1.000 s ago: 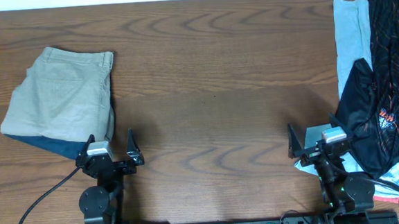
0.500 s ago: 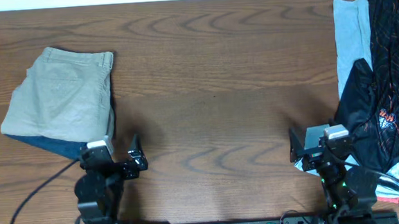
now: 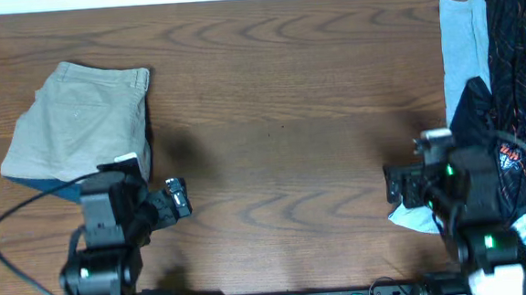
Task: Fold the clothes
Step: 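Reach the right gripper into the clothes pile and grasp the black jersey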
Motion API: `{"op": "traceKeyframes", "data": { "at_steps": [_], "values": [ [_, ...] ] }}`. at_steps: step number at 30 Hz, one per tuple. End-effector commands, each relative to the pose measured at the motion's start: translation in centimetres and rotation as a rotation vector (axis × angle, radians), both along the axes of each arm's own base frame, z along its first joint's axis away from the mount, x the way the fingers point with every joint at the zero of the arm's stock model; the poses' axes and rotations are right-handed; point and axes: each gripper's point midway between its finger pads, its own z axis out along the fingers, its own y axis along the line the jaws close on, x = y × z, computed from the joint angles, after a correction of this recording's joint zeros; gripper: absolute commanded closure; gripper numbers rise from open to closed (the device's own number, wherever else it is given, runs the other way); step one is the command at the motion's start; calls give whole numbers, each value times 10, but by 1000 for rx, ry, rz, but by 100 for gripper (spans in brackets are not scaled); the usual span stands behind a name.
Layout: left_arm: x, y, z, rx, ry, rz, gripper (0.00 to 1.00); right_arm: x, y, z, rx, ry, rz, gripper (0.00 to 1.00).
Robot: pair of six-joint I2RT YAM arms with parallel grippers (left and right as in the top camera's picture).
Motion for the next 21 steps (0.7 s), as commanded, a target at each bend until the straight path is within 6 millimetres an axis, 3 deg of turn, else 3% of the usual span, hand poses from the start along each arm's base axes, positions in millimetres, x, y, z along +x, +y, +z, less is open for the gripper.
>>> {"op": "traceKeyframes", "data": {
  "at_steps": [1, 7, 10, 14, 17, 21],
  "values": [
    [3, -2, 4, -19, 50, 3, 2, 13, -3, -6, -4, 109, -29, 1],
    [3, -2, -11, -24, 129, 2, 2, 27, -7, -42, -21, 254, -55, 1],
    [3, -2, -15, -24, 147, 3, 2, 26, -46, -58, -94, 308, -304, 1],
    [5, -2, -16, -24, 151, 3, 2, 19, -101, -65, -170, 315, -612, 3],
    [6, -2, -16, -24, 145, 3, 2, 20, -123, -72, -164, 321, -686, 10],
    [8, -2, -15, -24, 139, 3, 2, 14, -142, -89, -161, 376, -753, 27]
  ]
}}
